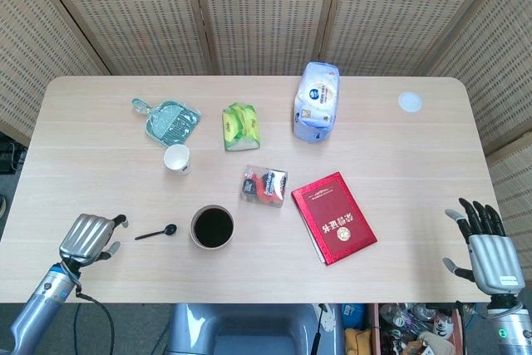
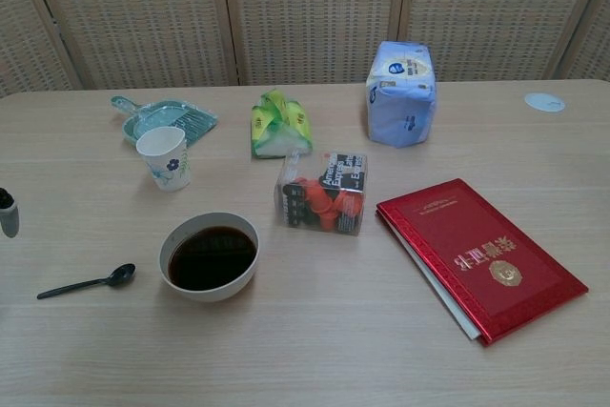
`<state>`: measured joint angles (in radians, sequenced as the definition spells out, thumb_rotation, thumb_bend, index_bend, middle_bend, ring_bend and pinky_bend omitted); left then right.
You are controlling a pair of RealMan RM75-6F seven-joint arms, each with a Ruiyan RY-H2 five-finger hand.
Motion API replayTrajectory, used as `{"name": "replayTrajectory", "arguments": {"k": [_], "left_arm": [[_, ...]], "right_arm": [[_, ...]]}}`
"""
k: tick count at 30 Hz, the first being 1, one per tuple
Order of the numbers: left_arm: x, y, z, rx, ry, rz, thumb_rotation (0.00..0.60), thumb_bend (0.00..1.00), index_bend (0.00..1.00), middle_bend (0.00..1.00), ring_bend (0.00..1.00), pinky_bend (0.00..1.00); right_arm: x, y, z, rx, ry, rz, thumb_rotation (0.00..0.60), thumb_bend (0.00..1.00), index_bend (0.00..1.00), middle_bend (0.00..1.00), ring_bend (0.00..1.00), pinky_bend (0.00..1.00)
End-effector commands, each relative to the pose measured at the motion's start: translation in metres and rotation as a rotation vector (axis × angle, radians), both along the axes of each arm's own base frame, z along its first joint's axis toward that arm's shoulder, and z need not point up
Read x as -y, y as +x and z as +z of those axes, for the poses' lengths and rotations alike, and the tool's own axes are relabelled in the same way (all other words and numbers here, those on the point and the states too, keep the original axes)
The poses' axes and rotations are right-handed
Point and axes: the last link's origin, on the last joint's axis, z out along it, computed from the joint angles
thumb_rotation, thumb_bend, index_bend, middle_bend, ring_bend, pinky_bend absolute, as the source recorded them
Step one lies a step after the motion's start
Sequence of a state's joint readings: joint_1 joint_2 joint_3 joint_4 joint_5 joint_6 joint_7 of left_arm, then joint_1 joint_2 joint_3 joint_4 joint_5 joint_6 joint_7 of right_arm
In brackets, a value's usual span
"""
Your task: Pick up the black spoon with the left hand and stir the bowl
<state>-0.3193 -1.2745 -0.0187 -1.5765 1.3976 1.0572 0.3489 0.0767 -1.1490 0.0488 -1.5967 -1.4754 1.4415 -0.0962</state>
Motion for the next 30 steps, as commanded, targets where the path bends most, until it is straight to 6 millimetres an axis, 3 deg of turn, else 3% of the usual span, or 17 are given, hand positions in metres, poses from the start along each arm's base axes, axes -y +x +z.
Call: {"name": "replayTrajectory", "arguments": {"k": [1, 12, 30], "left_arm": [[-0.008, 0.001, -0.008, -0.002, -0.013, 0.006, 0.6, 0.42, 0.4, 0.75, 0.74, 0.73], [-0.026, -0.001, -0.037, 0.016, -0.078, 0.051, 0.6, 0.43, 0.41, 0.75, 0.74, 0.73], [-0.032, -0.002, -0.057, 0.054, -0.067, 0.101, 0.6, 0.42, 0.44, 0.78, 0.75, 0.74]], "right_arm": [[0.0, 0.0, 0.0, 0.001, 0.001, -0.002, 0.6, 0.13, 0.23, 0.15, 0.07, 0.1], [-0.002, -0.003, -0.002, -0.001, 0.013, -0.019, 0.6, 0.13, 0.23, 0.15, 0.07, 0.11], [-0.005, -0.007, -0.002, 0.0, 0.015, -0.037, 0.6, 0.13, 0.23, 0.15, 0.07, 0.11]]}}
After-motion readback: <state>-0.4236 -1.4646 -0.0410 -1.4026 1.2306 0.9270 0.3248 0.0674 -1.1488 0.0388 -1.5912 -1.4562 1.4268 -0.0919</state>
